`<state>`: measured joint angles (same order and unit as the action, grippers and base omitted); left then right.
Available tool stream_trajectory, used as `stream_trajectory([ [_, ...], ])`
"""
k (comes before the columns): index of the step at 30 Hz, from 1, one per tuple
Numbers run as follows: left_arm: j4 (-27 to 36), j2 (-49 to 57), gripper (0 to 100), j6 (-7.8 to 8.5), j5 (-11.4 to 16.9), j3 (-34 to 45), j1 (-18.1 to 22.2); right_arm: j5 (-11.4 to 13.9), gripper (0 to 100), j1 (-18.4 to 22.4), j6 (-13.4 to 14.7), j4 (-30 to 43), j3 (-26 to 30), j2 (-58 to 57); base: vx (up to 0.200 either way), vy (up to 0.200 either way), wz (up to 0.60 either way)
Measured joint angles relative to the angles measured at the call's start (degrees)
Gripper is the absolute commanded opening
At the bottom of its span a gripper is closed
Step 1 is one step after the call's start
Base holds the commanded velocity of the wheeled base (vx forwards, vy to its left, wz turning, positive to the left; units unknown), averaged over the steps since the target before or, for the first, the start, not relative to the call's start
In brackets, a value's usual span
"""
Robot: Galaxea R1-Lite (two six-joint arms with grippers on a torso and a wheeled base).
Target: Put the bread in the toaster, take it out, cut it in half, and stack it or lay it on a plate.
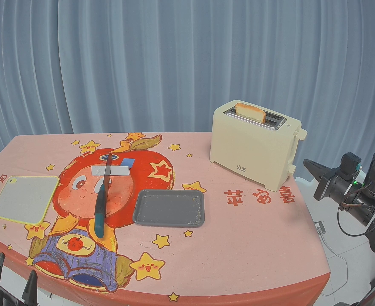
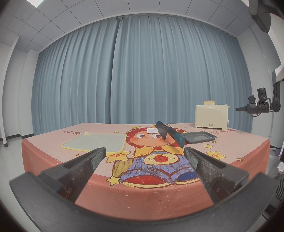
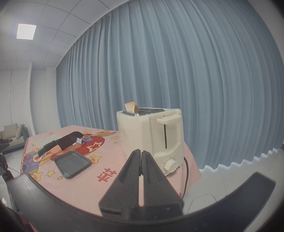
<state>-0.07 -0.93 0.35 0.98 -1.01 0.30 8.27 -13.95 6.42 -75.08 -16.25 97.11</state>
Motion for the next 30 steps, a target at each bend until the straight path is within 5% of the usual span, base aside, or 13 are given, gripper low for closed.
stream_trajectory([
  [30,0.0,0.0,100,0.02,0.02,0.0,0.02,0.62,0,3.4,-0.49,-0.29,-4.8,-2.33,0.0,0.0,0.0],
])
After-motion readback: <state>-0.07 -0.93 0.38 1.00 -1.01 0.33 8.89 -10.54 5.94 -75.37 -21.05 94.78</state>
